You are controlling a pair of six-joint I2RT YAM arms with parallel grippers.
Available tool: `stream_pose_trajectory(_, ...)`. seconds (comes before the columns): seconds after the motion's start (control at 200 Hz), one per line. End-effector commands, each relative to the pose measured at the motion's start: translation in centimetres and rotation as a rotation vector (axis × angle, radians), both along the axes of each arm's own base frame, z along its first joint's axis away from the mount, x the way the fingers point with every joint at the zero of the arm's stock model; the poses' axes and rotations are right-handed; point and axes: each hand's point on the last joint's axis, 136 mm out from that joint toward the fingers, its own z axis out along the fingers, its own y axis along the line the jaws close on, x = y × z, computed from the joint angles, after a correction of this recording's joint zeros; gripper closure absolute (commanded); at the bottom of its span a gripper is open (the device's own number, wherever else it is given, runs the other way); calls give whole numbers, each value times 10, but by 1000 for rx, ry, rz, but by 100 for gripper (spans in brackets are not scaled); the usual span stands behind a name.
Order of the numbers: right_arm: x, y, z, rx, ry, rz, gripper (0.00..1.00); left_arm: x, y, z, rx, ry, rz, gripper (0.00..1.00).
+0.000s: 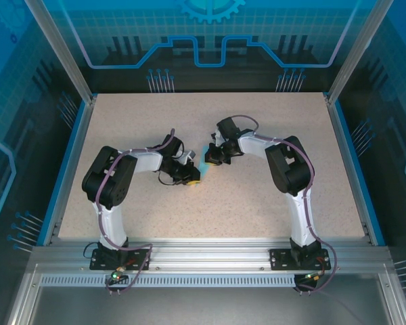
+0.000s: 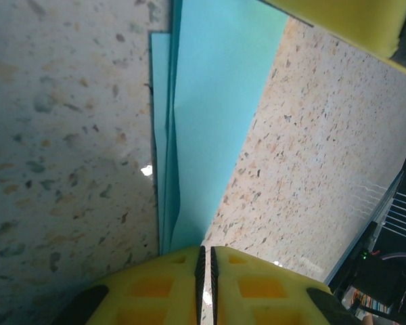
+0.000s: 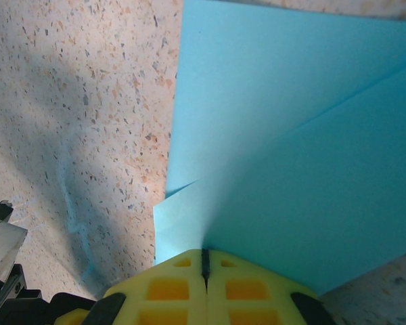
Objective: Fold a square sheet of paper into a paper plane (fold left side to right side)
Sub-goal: Fold the wing for the fifth time at the center of the table.
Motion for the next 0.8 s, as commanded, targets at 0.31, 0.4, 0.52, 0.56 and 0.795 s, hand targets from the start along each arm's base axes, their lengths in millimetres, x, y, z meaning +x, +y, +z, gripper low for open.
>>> stream_pose_trajectory(0.31,-25,-22,-45,-138,114,0,96,-17,10,10,34,13,3,83)
stream_pose_trajectory(0.4,-25,-21,-46,-137,114,-1,96,-12,9,23,21,-14,6,80)
stream_pose_trajectory(0.52,-26,-20,-46,-135,116,2,96,-11,3,30,-8,-24,-11,79)
stream_pose_trajectory(0.56,-26,-20,-46,-135,116,2,96,-12,2,29,-14,-17,-20,79)
stream_pose_trajectory(0.795,-27,-21,-47,-141,119,3,96,-16,-9,17,-29,13,-60,79)
